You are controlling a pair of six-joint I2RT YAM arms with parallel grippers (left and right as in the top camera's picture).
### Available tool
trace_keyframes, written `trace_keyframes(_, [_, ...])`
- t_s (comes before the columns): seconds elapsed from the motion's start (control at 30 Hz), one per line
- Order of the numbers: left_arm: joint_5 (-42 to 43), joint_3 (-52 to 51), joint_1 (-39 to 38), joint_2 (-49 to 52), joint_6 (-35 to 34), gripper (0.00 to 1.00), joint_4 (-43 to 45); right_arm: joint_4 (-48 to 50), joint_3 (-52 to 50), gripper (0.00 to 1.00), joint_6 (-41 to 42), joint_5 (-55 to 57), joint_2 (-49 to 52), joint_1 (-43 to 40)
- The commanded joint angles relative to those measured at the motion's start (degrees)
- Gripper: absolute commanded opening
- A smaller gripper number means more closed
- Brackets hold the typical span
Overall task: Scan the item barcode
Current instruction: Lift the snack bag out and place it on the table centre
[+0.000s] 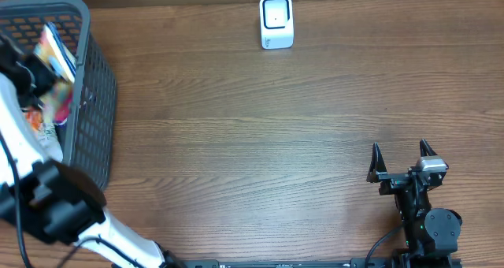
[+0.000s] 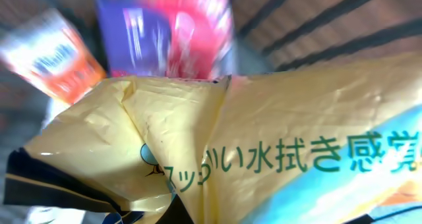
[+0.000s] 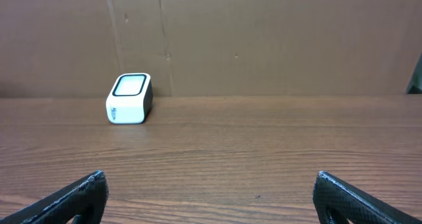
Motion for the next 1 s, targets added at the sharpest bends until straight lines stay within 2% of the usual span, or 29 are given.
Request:
trace_keyframes(0.0, [2.32,5.57,0.0,-12.57,-5.25,0.04,0.26,0.33,-0.61,1.0,-0.11,0.17,-0.46,0.33])
trace_keyframes(0.17, [4.22,5.77,-0.66,-21.33,-7.69,0.04,-0.52,0.35,-0.61,1.0,-0.11,0.17,-0.46,0.33])
trace_keyframes(0.3, [13.46,5.75,-5.46,-25.68,-7.56,0.04,-5.66,0.33,-0.61,1.0,-0.11,0.17,-0.46,0.33])
trace_keyframes(0.5, [15.96,2.62,-25.62,-23.89,-5.92,0.04,-13.18,0.35,-0.61,1.0,-0.09,0.15,-0.46,0.33])
trace_keyframes(0.57, [14.4,0.15,-33.44,-22.14,-5.31,0.05,-14.14,0.35,-0.61,1.0,-0.11,0.15,-0.46,0.33])
trace_keyframes(0.7, [11.3,-6.29,-44.39,-18.32,-5.4,0.04,-14.32,0.35,-0.61,1.0,-0.11,0.15,-0.46,0.33])
trace_keyframes(0.87, [9.33,-13.92,-54.03,-11.41,-6.82,0.04,-12.02,0.35,-0.61,1.0,-0.11,0.15,-0.46,0.33])
trace_keyframes(0.97, [7.93,-14.56,-57.75,-7.1,-8.13,0.04,-10.62,0.35,-0.61,1.0,-0.11,0.15,-0.46,0.33])
